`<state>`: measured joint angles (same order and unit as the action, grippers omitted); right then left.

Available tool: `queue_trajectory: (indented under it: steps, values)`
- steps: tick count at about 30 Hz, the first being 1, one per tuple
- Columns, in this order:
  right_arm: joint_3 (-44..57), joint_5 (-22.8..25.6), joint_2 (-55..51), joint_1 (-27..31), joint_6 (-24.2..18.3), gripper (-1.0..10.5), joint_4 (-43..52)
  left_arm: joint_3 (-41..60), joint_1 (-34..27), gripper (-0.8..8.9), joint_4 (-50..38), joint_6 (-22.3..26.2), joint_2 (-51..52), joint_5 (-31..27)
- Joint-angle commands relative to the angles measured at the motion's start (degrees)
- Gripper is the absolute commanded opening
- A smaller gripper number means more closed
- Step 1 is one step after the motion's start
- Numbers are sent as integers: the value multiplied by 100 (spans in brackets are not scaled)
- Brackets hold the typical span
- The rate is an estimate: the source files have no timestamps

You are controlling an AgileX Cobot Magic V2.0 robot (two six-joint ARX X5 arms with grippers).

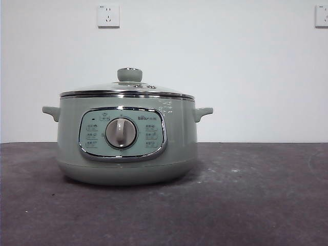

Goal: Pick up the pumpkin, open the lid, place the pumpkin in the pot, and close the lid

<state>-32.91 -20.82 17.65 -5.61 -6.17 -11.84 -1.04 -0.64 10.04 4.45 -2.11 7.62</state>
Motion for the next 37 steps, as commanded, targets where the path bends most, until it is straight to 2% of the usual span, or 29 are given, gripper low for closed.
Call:
queue_trajectory:
  steps: [1,9,13,18,27,37]
  values:
    - [962,24,-404,2,79,1,669,92,-17,-4,-13,-39,13,-4]
    - [2406,929,-1200,2,330,1,929,92,-17,-4,-13,-37,13,-2]
    - [2872,1185,-1502,2,437,1,981,92,-17,-4,-13,-39,13,-2]
    - [3235,1220,-1753,2,575,1,1001,92,-17,-4,-13,-37,13,-2]
    - [3250,1224,-1759,0,588,1,173,92,-17,-4,-13,-37,13,-2]
    - [3250,1222,-1759,-4,763,1,212,92,-17,-4,-13,-37,13,-2]
